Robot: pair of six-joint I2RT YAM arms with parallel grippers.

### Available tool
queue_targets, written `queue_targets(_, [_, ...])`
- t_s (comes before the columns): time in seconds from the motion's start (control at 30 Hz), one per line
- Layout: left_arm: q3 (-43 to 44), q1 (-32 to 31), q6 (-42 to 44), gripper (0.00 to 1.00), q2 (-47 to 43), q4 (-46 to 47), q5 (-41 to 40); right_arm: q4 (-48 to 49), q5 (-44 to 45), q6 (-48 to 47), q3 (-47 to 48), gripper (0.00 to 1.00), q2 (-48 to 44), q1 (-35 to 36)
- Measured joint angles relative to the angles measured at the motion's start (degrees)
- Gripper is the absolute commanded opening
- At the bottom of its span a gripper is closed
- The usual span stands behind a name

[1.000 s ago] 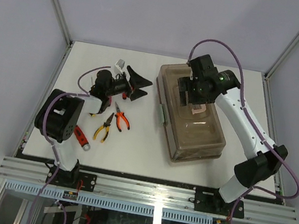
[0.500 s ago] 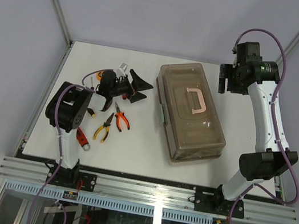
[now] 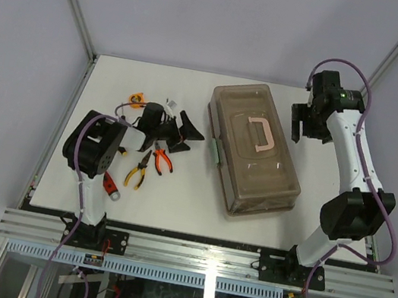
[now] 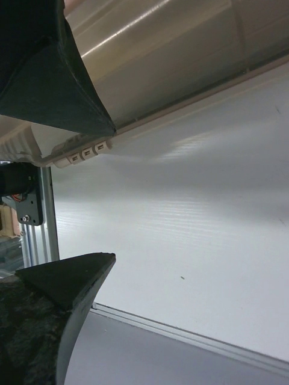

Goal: Pack the tool kit

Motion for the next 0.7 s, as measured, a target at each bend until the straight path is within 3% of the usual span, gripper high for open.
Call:
queue_targets(0.33, [4.02,-5.03,1.27,0.98,0.59,-3.80,-1.11,2.29,-3.10,-0.22,-6.99,0.84,-1.25,-0.22])
queue_targets(0.7, [2.47,-4.81,-9.51,0.97,3.21,9.33,1.20,4.13,-4.48,-0.85,-10.71,0.83,-4.02,-0.72])
